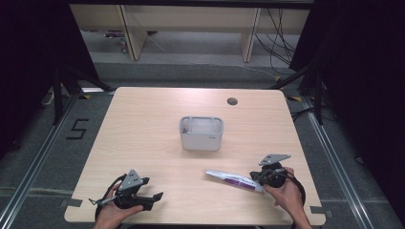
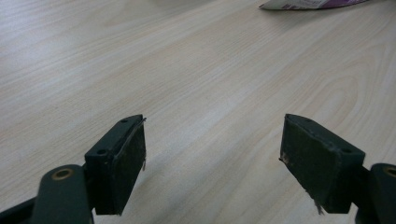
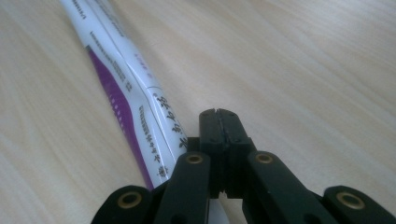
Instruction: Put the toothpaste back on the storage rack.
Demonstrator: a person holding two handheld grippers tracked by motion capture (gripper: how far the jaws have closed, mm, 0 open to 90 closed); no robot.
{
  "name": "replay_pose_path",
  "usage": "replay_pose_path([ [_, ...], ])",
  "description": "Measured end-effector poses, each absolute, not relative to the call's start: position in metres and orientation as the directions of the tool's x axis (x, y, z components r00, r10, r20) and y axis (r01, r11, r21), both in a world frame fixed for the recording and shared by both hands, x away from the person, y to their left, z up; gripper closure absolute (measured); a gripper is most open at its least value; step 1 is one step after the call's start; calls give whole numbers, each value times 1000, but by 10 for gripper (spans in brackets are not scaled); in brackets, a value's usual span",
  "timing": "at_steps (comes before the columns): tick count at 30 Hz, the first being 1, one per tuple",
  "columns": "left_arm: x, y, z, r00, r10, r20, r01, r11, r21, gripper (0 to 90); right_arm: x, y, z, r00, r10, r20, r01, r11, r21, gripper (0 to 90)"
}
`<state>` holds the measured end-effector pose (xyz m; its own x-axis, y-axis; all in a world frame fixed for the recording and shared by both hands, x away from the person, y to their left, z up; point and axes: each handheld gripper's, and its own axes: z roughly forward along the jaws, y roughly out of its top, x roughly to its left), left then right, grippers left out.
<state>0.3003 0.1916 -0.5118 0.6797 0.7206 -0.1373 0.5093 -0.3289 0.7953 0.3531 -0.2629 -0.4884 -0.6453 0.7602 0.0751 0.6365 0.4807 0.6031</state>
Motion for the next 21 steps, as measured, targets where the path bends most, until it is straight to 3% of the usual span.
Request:
replay_pose_path([
  [6, 301, 192, -511, 676, 723, -142, 513, -323, 795, 218, 341, -258, -488, -657, 748, 91, 645, 496, 581, 897],
  [9, 301, 194, -510, 674, 725, -141, 510, -318, 799, 218, 341, -260, -491, -693, 719, 55, 594, 526, 608, 896],
  [13, 302, 196, -509, 679, 722, -130, 510, -337, 792, 218, 335, -259, -490, -696, 715, 63, 602, 533, 595, 893],
  [14, 302, 195, -510, 676, 724, -136, 512, -330, 793, 218, 331, -257, -487, -671, 736, 90, 642, 516, 567, 893],
  [16, 300, 194, -510, 674, 725, -142, 514, -322, 795, 218, 334, -258, -490, -728, 683, 56, 573, 560, 598, 892],
  [21, 301, 194, -512, 680, 721, -137, 510, -330, 794, 218, 328, -256, -490, -730, 681, 56, 573, 565, 593, 879],
])
